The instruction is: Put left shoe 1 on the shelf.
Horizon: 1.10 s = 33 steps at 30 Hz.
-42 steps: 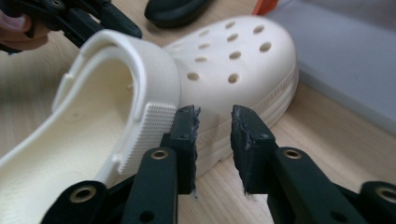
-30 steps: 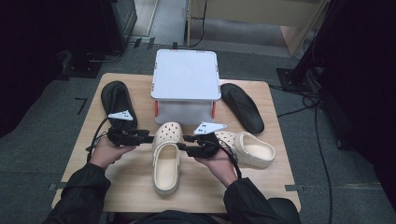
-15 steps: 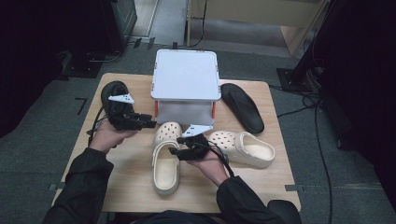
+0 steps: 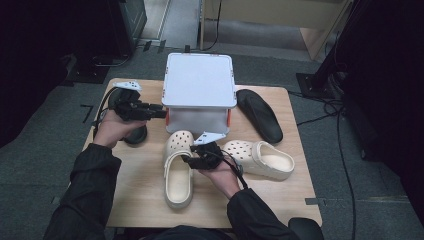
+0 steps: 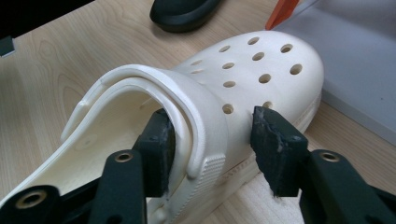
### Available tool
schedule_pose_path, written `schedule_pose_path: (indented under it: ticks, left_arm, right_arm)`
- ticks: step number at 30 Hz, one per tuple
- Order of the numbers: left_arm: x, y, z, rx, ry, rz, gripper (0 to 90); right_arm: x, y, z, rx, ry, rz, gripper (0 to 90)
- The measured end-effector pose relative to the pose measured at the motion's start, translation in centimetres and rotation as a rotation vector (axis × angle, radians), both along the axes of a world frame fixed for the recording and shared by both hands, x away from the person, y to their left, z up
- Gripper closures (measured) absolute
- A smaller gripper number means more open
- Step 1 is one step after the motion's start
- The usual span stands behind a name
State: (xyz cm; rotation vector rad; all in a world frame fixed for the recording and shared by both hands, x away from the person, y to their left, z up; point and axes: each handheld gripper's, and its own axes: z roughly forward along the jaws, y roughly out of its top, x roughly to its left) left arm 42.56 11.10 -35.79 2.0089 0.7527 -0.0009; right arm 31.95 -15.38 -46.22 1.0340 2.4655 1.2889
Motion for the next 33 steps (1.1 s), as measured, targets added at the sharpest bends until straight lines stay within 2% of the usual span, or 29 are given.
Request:
schedule_pose_path:
  ticks: [5,7,8,10,12,16,19,20,23,26,28,33]
  left_arm:
    - [0.9,-1.2,1.4,0.007,-0.042,-0.013,62.5]
    - [1.2,-1.3,1.5,0.020,-0.044,-0.011,63.4]
    - [1.8,-1.6,1.4,0.025,-0.042,-0.001,64.0]
    - [2.4,-1.7,1.2,0.029,-0.039,0.014,64.5]
    - [3.0,-1.8,0.8,0.037,-0.031,0.028,65.2]
    - [3.6,-2.1,0.2,0.054,-0.015,0.047,65.9]
    - [3.7,-1.9,0.2,0.053,-0.023,0.047,66.0]
    - [3.9,-1.7,0.3,0.023,-0.017,0.048,66.4]
    - [4.2,-1.9,0.1,0.055,-0.022,0.056,67.8]
    - [4.4,-1.9,0.0,0.045,-0.020,0.042,69.8]
    - [4.3,-2.0,0.0,0.059,-0.035,0.040,70.2]
    - [4.2,-1.9,0.0,0.062,-0.036,0.043,70.9]
  right_arm:
    - [-0.3,-0.1,0.1,-0.010,-0.017,-0.014,59.9]
    - [-0.3,-0.2,0.2,-0.018,-0.029,-0.022,63.0]
    - [-0.4,-0.5,0.3,-0.045,-0.058,-0.038,69.2]
    - [-0.3,-0.9,0.3,-0.052,-0.062,-0.055,71.8]
    - [-0.2,-1.2,0.3,-0.043,-0.047,-0.059,72.9]
    - [0.0,-1.2,0.6,-0.057,-0.054,-0.071,74.9]
    - [0.3,-1.3,1.0,-0.057,-0.047,-0.077,75.5]
    - [0.5,-1.4,1.3,-0.048,-0.049,-0.083,75.7]
    - [1.0,-1.6,1.9,-0.050,-0.060,-0.099,75.6]
    - [1.8,-1.7,2.7,-0.056,-0.074,-0.118,75.6]
    - [2.4,-1.8,3.1,-0.062,-0.077,-0.131,75.5]
    - [4.3,-2.0,3.7,-0.074,-0.073,-0.174,75.5]
